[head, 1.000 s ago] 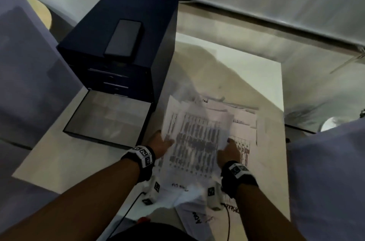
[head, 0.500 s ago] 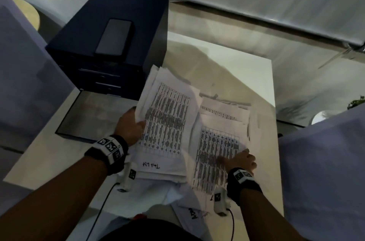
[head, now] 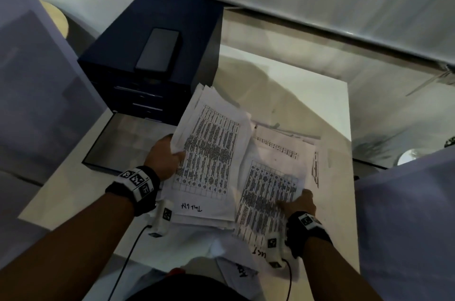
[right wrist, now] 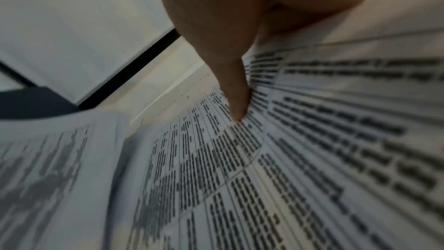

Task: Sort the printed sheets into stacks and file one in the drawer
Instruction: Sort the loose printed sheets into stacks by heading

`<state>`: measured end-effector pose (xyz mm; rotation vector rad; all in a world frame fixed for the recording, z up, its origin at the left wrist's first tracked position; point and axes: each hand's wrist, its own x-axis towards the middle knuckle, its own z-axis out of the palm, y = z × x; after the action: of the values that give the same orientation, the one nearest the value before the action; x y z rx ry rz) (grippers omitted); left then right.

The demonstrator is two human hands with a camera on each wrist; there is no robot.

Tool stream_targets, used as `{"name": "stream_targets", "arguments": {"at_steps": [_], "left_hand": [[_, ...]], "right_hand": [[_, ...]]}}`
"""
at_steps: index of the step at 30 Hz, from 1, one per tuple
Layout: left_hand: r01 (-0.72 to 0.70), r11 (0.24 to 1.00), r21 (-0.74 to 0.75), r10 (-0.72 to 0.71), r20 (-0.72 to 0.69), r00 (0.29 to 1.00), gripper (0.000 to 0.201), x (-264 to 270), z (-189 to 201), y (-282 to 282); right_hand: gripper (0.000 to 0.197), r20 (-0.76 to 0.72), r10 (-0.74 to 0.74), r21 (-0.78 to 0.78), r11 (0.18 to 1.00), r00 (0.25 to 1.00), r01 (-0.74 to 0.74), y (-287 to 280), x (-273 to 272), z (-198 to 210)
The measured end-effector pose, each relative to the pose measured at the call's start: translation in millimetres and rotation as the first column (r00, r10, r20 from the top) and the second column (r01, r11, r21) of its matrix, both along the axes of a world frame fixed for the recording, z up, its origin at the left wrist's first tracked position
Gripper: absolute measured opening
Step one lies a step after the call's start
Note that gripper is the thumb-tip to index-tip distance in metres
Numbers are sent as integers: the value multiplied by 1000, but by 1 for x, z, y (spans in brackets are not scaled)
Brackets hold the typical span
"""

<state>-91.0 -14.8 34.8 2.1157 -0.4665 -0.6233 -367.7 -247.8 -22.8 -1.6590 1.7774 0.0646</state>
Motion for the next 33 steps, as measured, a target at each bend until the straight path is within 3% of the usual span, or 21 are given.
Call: {"name": "stream_targets", "arguments": {"at_steps": [4, 6, 11, 14, 17, 21, 24, 27, 29, 33], "left_hand": [[-6, 1000, 11, 6, -23, 1000, 32, 2, 1, 2], [-6, 1000, 18, 7, -55, 998, 29, -1, 0, 1], [47, 998, 52, -38, -172, 984, 28, -16, -22, -7], [79, 991, 106, -53, -225, 973, 31, -23, -37, -14], [116, 982, 149, -80, -227, 971, 44, -29, -46, -18], [152, 979, 134, -113, -260, 959, 63, -35, -54, -20], [103, 974, 200, -44, -277, 960, 62, -36, -51, -27], [75, 974, 216, -13, -274, 962, 52, -39, -49, -35], [103, 973, 206, -43, -274, 961, 47, -43, -50, -36], [143, 957, 254, -98, -180, 979, 51, -50, -53, -30]], "right_hand": [[65, 72, -4, -73, 997, 997, 10, -7, -7, 12], [63, 82, 62, -171, 984, 995, -47, -18, -9, 31], [62, 49, 225, -444, 878, 973, -180, -55, -5, 103], [52, 173, 263, -558, 820, 949, -125, -62, -1, 158], [41, 273, 301, -570, 815, 913, -98, -55, 0, 192], [50, 344, 251, -407, 908, 905, -97, -55, 11, 152], [62, 265, 192, -201, 970, 945, -141, -37, 34, 89], [56, 209, 114, -12, 993, 971, -114, -8, 48, 39], [49, 167, 94, 29, 995, 981, -100, 12, 54, 24], [52, 153, 324, 49, 941, 934, -335, 37, 69, 19]]}}
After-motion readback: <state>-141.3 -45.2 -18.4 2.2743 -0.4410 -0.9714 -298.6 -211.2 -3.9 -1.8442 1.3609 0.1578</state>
